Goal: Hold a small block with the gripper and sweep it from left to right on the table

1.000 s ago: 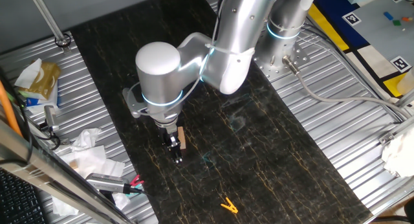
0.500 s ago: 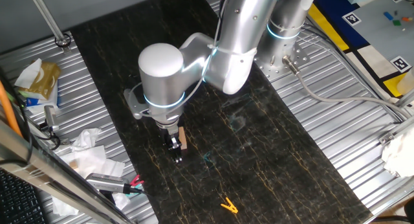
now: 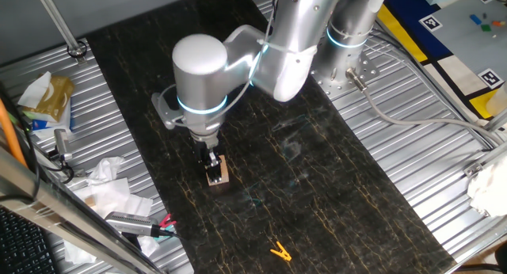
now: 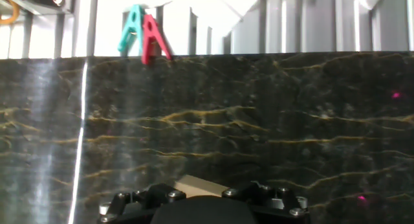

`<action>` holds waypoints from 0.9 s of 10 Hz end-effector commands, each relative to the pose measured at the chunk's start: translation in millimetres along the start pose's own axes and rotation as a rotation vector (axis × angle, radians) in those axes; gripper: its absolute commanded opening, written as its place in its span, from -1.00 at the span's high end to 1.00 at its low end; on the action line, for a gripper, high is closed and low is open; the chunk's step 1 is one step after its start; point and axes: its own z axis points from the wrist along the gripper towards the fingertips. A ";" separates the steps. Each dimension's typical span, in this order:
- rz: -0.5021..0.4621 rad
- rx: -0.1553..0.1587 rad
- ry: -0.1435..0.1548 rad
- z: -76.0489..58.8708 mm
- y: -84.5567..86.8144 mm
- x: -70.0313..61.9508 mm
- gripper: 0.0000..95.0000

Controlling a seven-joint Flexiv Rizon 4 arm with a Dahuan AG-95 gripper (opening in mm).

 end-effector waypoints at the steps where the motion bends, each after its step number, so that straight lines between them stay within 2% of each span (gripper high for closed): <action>1: 0.010 -0.029 0.002 -0.4 -3.5 1.8 -0.60; 2: 0.029 -0.054 0.002 0.2 -3.3 2.4 -0.60; 3: 0.034 -0.063 0.002 0.6 -2.9 2.4 -0.60; 4: 0.040 -0.071 0.002 1.3 -2.3 2.3 -1.00; 9: 0.061 -0.087 -0.004 10.4 8.7 4.1 -1.00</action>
